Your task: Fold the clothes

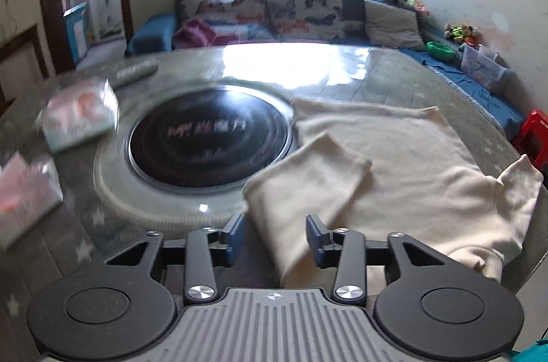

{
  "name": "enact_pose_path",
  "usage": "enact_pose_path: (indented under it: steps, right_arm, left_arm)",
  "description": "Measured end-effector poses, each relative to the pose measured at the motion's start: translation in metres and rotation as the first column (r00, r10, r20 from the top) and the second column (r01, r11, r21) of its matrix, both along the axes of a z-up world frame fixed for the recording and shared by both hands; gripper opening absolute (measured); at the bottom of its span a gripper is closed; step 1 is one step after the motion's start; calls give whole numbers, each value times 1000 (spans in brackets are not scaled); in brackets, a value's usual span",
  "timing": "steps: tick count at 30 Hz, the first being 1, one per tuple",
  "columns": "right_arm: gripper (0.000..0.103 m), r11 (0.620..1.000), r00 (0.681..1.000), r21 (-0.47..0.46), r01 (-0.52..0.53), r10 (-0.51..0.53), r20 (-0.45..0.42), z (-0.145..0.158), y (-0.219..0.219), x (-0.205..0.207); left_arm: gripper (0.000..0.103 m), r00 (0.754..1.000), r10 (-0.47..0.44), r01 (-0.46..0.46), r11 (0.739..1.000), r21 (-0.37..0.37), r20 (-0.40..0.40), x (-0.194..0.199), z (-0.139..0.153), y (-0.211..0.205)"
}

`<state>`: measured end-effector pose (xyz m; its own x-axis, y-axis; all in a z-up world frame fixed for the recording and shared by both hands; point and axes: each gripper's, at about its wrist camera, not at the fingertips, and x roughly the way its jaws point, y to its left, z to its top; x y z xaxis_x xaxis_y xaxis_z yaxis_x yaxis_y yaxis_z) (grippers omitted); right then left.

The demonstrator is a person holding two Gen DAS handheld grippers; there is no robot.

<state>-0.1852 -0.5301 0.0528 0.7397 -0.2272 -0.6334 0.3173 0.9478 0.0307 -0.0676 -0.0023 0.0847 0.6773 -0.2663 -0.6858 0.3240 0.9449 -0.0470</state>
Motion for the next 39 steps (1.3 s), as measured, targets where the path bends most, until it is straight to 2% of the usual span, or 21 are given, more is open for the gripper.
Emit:
enact_pose_path:
  steps: [5,12,20,26,31,33,35,39]
  right_arm:
    - [27,994,994,31,-108,108,-11,-3,18,21]
    - [27,967,969,76,-244,246,-22,-7,41,48]
    - [27,915,917,125,-383,393,-70,-23,76,105]
    - [27,914,913,115,-390,400,-84,-31,80,146]
    - [26,919,918,122,-374,386,-89,-36,77,186]
    - [14,919,919,126,-373,385,-90,-36,78,199]
    - [10,918,916,114,-380,391,-94,-37,82,213]
    - [9,912,909,94,-398,406,-96,-38,91,238]
  left_arm:
    - [48,999,-39,39,999,3,-1,9,-1,-15]
    - [45,996,-91,91,995,-29,-21,34,-19,-46]
    - [35,983,-179,177,983,-44,-45,55,-39,-83]
    - [29,981,-183,182,983,-13,-61,64,-54,-93]
    - [27,985,-161,159,987,-30,-61,73,-56,-85]
    - [27,986,-153,152,988,-33,-58,75,-56,-83]
    - [27,989,-143,141,990,-29,-49,78,-57,-83]
    - [26,993,-109,109,994,-13,-33,87,-56,-82]
